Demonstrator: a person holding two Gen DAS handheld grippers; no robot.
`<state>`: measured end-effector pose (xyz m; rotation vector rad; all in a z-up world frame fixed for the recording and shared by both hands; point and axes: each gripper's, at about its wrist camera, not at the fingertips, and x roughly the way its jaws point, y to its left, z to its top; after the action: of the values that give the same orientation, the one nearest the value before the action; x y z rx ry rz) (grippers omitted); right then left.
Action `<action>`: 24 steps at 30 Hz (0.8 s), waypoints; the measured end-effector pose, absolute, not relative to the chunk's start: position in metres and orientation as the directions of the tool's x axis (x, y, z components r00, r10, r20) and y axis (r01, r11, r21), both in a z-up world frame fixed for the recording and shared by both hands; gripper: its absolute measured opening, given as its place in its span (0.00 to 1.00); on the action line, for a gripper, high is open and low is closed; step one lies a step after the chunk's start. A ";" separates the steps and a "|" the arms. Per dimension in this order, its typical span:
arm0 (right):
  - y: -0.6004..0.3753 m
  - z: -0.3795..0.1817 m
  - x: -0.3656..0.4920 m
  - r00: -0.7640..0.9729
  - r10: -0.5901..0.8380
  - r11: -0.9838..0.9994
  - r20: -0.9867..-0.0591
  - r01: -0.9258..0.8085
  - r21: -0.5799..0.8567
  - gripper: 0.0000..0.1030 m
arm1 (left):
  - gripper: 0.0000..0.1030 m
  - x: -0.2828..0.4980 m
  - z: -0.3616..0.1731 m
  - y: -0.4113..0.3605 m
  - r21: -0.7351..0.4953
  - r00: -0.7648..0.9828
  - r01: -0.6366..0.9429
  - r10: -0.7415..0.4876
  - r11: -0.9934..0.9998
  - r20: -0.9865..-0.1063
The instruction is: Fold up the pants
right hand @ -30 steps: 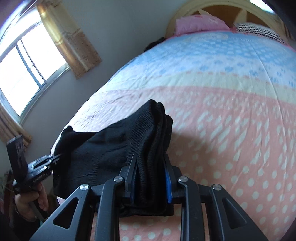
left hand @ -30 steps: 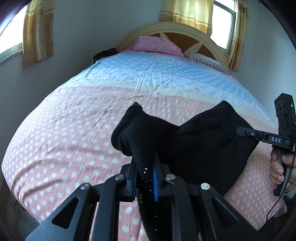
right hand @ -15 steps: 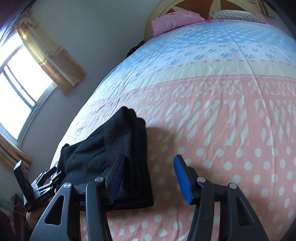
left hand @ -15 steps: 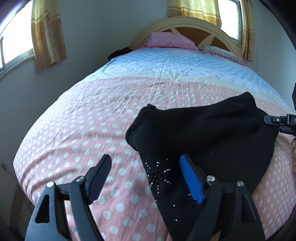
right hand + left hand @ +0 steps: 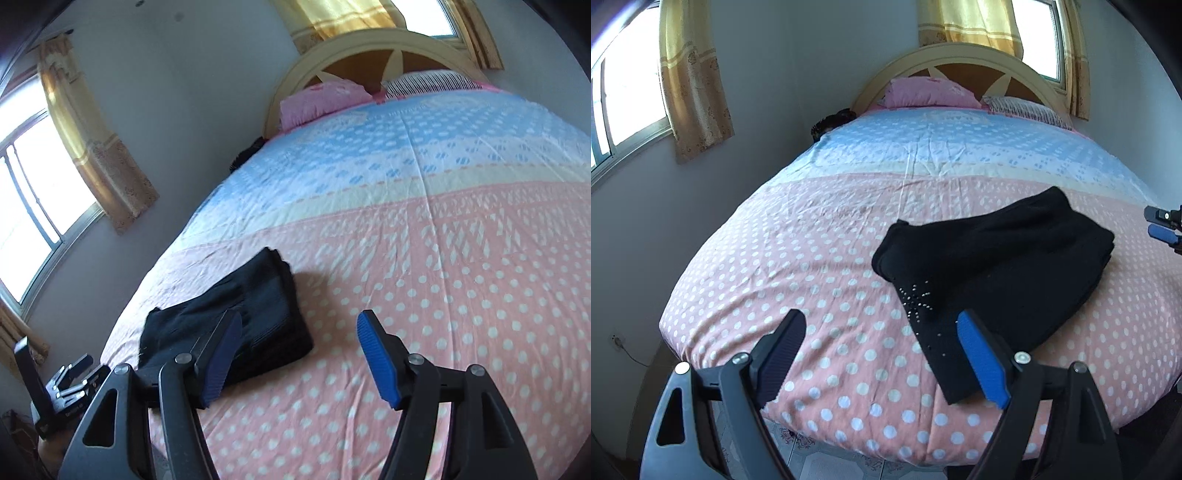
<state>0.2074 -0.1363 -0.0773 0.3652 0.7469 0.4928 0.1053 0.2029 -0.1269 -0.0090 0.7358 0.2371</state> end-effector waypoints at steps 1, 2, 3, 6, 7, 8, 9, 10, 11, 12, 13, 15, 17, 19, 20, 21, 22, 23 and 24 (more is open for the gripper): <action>-0.134 -0.073 0.198 0.634 0.542 0.831 -0.552 -0.305 0.466 0.65 | 0.85 0.101 -0.120 0.201 0.060 0.731 -0.213 0.200 0.975 -0.652; -0.130 -0.067 0.190 0.639 0.538 0.836 -0.551 -0.318 0.447 0.65 | 0.87 0.097 -0.113 0.199 0.045 0.745 -0.210 0.190 0.977 -0.640; -0.128 -0.062 0.182 0.642 0.537 0.838 -0.547 -0.335 0.430 0.65 | 0.88 0.094 -0.107 0.197 0.032 0.757 -0.204 0.178 0.978 -0.628; -0.118 -0.046 0.158 0.651 0.542 0.839 -0.531 -0.388 0.380 0.65 | 0.88 0.085 -0.085 0.190 0.003 0.798 -0.184 0.152 0.983 -0.583; -0.116 -0.043 0.152 0.652 0.545 0.838 -0.528 -0.401 0.371 0.65 | 0.90 0.083 -0.080 0.188 -0.004 0.808 -0.178 0.144 0.984 -0.571; -0.114 -0.039 0.145 0.650 0.549 0.835 -0.525 -0.415 0.360 0.65 | 0.94 0.081 -0.076 0.186 -0.010 0.819 -0.171 0.136 0.985 -0.558; -0.113 -0.036 0.141 0.649 0.555 0.832 -0.521 -0.427 0.353 0.65 | 0.95 0.078 -0.072 0.184 -0.014 0.829 -0.164 0.130 0.986 -0.544; -0.113 -0.034 0.136 0.648 0.560 0.829 -0.517 -0.439 0.347 0.65 | 0.96 0.077 -0.069 0.183 -0.014 0.834 -0.161 0.129 0.987 -0.536; -0.113 -0.032 0.132 0.649 0.562 0.827 -0.513 -0.446 0.342 0.65 | 0.96 0.076 -0.067 0.181 -0.014 0.840 -0.158 0.127 0.987 -0.528; -0.114 -0.030 0.129 0.651 0.563 0.827 -0.509 -0.450 0.339 0.65 | 0.96 0.075 -0.065 0.180 -0.012 0.843 -0.154 0.125 0.988 -0.523; -0.115 -0.028 0.127 0.653 0.564 0.826 -0.506 -0.451 0.338 0.65 | 0.96 0.075 -0.064 0.179 -0.010 0.844 -0.151 0.124 0.988 -0.521; -0.118 -0.026 0.123 0.657 0.562 0.827 -0.502 -0.448 0.339 0.65 | 0.96 0.074 -0.064 0.177 -0.010 0.847 -0.150 0.123 0.989 -0.517; -0.122 -0.025 0.122 0.662 0.560 0.829 -0.498 -0.443 0.342 0.65 | 0.96 0.074 -0.063 0.175 -0.011 0.848 -0.148 0.121 0.989 -0.515; -0.124 -0.023 0.120 0.668 0.555 0.832 -0.496 -0.438 0.340 0.65 | 0.96 0.074 -0.062 0.173 -0.006 0.850 -0.146 0.122 0.989 -0.512; -0.125 -0.022 0.119 0.671 0.553 0.833 -0.494 -0.436 0.340 0.65 | 0.96 0.073 -0.062 0.172 -0.005 0.851 -0.145 0.122 0.989 -0.511; -0.125 -0.020 0.118 0.673 0.552 0.834 -0.492 -0.436 0.338 0.65 | 0.96 0.072 -0.061 0.171 -0.005 0.853 -0.144 0.122 0.990 -0.508; -0.126 -0.019 0.118 0.675 0.551 0.834 -0.490 -0.437 0.336 0.65 | 0.96 0.072 -0.060 0.170 -0.004 0.854 -0.144 0.123 0.990 -0.506; -0.125 -0.018 0.116 0.677 0.550 0.835 -0.489 -0.439 0.332 0.65 | 0.96 0.072 -0.059 0.169 -0.003 0.855 -0.144 0.123 0.990 -0.504; -0.125 -0.017 0.116 0.680 0.549 0.836 -0.487 -0.441 0.327 0.65 | 0.96 0.071 -0.059 0.169 -0.004 0.857 -0.144 0.122 0.990 -0.501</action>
<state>0.1157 -0.1250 -0.0170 0.1891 0.6061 0.5593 0.0712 0.1686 -0.0587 -0.0417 0.5232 0.1397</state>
